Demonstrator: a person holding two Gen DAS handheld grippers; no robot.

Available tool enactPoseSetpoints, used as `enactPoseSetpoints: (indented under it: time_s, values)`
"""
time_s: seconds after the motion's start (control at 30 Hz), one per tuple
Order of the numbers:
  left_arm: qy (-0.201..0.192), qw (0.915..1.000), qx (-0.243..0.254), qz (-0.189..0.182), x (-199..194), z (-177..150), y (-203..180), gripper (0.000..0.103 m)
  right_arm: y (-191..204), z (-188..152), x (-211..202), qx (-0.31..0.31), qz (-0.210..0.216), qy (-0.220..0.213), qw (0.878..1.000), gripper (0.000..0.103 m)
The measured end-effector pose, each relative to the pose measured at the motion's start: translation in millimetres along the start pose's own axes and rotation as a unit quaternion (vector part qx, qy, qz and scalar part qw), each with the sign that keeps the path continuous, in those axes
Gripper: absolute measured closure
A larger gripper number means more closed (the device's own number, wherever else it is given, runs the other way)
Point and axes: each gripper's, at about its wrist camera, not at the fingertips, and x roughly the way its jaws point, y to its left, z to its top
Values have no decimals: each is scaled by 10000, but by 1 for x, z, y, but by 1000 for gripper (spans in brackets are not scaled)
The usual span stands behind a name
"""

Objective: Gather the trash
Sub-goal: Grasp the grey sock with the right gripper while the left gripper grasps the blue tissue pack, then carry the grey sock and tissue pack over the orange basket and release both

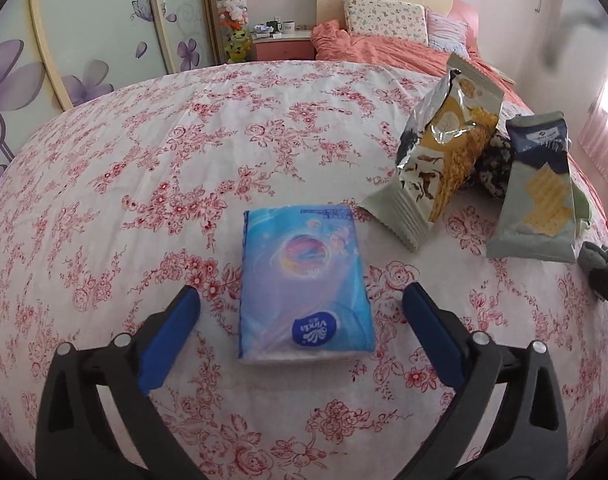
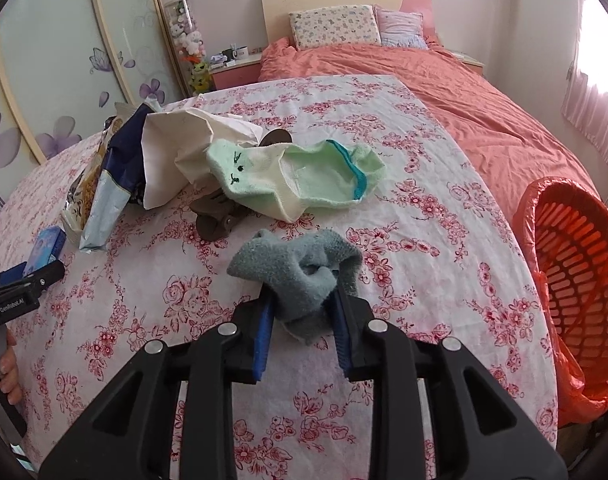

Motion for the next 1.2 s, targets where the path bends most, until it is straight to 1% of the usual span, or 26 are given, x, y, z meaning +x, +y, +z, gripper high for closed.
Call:
enactPoseSetpoints:
  time_s: [0.07,0.2,0.53,0.6,0.63,0.67,0.7,0.73,0.77,0.8,0.83,0.97,1.2]
  values:
    - [2,10000,-81,30,0,-1,3,4,1,0,0,-49,-61,5,10000,75]
    - [5,9999,-86,53,1,0,5,4,3,0,0,-110,-139,12,9998,75]
    - [14,9999,-85,59,-1,-3,4,4,2,1,-3,4,-13,-26,10000,75]
    - [6,10000,-50,36,-2,-2,2,10,1,1,-3,-13,-16,-49,10000,75]
    - [-25,10000,-12,15,-3,0,0,19,2,1,-4,-39,-26,-73,10000,75]
    - [-40,10000,27,0,-4,2,-2,25,3,1,-4,-48,-25,-91,9999,76]
    - [-46,10000,48,-17,-5,4,-4,29,4,1,-4,-48,-24,-102,9999,76]
    - [-55,10000,56,-23,-5,5,-6,37,4,1,-4,-40,-18,-96,9999,75]
    - [-63,10000,67,-17,-5,6,-8,41,4,1,-2,-31,-8,-72,10000,76]
    - [-89,9999,65,-15,-6,5,-9,44,5,2,-2,-32,1,-53,10000,77]
    - [-118,9999,69,-13,-7,5,-10,52,4,2,-2,-26,18,-68,10000,80]
    - [-196,9998,99,5,-10,1,-14,52,-1,1,-6,-1,193,-90,9998,86]
    - [-246,9996,112,78,-23,-2,-12,53,-20,1,-29,341,515,-342,9975,86]
